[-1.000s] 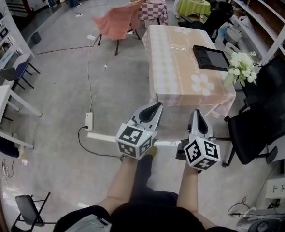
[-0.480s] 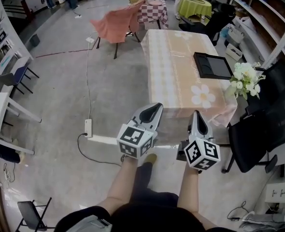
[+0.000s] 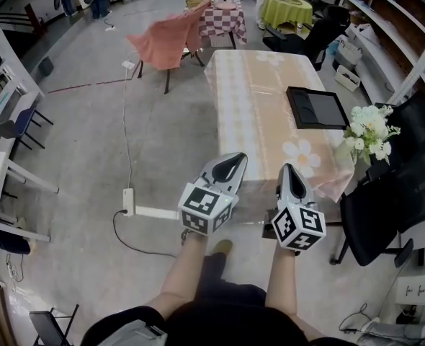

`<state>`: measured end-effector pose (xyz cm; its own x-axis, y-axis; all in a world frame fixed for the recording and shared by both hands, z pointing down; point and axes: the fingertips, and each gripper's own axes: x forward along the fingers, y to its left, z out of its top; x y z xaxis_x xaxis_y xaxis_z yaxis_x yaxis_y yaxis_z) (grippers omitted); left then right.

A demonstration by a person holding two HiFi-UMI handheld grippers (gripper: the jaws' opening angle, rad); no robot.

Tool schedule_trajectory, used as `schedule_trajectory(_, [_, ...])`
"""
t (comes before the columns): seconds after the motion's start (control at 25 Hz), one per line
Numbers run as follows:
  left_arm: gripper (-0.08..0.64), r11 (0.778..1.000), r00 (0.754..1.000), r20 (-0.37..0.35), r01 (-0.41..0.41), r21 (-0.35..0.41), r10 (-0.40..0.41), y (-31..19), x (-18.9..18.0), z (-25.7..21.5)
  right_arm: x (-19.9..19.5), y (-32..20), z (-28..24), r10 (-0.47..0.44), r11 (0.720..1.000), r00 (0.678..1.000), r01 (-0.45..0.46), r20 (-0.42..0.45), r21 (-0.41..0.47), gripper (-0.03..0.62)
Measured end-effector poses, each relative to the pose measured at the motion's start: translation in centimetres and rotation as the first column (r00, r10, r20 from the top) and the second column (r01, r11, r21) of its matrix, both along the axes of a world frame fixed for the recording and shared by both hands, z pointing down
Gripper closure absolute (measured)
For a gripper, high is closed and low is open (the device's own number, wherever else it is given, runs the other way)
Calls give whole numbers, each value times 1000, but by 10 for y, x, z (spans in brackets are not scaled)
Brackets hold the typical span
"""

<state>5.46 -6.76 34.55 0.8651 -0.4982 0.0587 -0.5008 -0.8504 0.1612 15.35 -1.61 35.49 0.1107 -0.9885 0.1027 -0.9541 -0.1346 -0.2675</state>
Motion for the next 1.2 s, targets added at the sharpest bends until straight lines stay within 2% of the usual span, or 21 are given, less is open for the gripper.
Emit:
schedule_trajectory(0.68, [545,999,1000,15,-23,35,22,-83,38,-5,31,-85,2,-3,1000,1000,4,-11,11,588])
schedule_trajectory(0.96, [545,998,999,16,-50,42,49,-110,57,-1,48,-106,15,19,1000,999,-20,-49,-21,588])
schedule_trajectory(1.2, [545,998,998,19,-61,22,60,-122,63,4,60,-110,18,52,998,998,-53,-38,-34,588])
